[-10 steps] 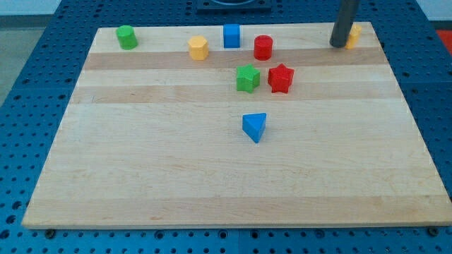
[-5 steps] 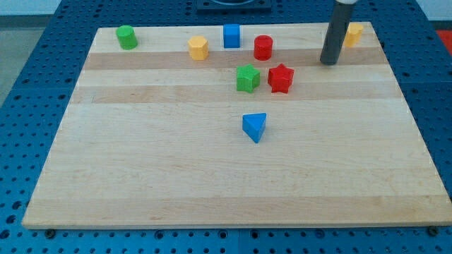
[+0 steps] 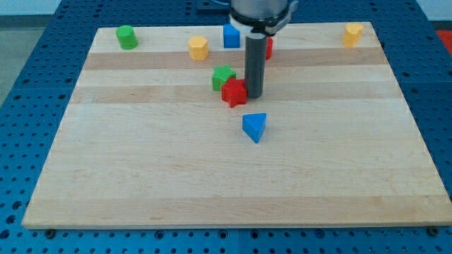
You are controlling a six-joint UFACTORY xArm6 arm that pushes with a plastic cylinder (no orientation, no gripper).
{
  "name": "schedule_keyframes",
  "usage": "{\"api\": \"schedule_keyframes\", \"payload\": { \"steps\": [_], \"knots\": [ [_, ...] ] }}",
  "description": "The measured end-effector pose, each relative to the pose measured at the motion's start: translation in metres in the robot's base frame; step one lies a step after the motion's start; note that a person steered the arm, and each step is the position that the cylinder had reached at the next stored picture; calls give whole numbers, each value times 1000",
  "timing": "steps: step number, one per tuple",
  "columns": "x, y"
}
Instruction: Slide the red star towards center left
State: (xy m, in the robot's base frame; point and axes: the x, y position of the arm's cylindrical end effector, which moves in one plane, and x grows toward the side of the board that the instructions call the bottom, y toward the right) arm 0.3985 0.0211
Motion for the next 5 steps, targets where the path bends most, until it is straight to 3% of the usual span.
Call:
{"api": "schedule_keyframes", "payload": {
  "steps": [2, 5],
  "knots": [
    [17, -36],
    [-19, -37]
  ]
}}
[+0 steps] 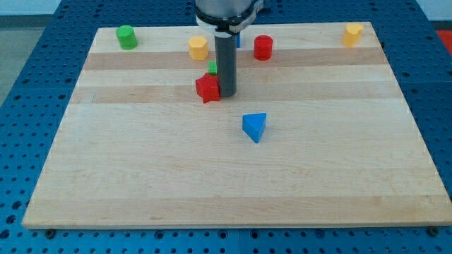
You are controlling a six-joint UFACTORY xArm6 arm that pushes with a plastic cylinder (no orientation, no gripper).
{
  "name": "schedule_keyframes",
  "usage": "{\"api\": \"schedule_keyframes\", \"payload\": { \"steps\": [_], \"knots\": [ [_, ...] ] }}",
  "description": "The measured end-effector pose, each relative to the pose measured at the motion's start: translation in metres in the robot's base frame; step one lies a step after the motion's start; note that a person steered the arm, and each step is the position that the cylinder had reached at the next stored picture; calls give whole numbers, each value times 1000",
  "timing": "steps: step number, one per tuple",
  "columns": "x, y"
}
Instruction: Slide the red star towards center left
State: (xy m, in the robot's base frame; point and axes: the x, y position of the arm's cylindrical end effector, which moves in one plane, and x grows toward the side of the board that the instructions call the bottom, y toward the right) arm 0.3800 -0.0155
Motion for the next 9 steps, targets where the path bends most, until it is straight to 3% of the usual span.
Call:
{"api": "schedule_keyframes", "payload": {
  "steps": [5, 7, 9],
  "knots": [
    [1, -140],
    [39, -119],
    [40, -130]
  ]
}}
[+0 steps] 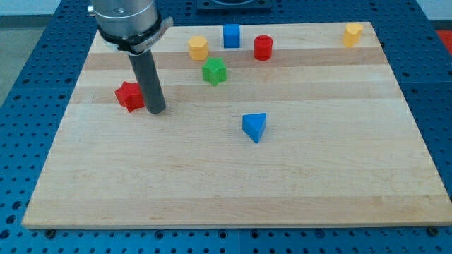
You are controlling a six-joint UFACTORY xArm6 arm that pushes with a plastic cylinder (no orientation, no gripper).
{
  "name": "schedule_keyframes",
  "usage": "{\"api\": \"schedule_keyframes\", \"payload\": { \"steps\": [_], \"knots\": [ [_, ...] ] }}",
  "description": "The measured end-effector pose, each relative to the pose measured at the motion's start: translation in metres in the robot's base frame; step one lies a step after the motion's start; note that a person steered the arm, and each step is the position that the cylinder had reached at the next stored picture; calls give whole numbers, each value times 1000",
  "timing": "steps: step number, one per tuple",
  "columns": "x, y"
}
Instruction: Slide the red star towards center left
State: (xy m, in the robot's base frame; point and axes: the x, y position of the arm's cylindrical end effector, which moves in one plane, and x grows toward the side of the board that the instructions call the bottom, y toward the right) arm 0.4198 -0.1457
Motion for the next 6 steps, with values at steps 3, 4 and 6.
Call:
{"api": "schedule_keyframes", "payload": {
  "steps": [3, 4, 6],
  "knots": [
    [0, -70],
    [13, -60],
    [1, -12]
  ]
}}
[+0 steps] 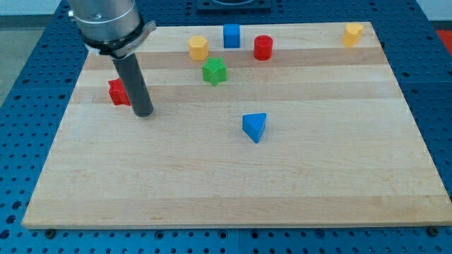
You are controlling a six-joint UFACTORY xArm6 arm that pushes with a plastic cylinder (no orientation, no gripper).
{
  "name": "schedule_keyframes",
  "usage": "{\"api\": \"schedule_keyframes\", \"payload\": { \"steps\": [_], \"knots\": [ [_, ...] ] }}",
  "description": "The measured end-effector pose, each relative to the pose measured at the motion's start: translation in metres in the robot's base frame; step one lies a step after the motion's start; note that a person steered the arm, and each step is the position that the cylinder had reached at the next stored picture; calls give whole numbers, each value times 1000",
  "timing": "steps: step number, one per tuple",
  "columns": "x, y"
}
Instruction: Slide the red star towards center left
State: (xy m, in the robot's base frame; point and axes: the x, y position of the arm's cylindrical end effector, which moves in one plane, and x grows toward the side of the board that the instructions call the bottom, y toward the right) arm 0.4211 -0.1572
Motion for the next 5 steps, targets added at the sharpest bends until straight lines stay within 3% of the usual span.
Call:
{"api": "schedule_keyframes", "payload": {
  "steps": [3, 5],
  "knots": [
    [-33, 0],
    [-29, -7]
  ]
}}
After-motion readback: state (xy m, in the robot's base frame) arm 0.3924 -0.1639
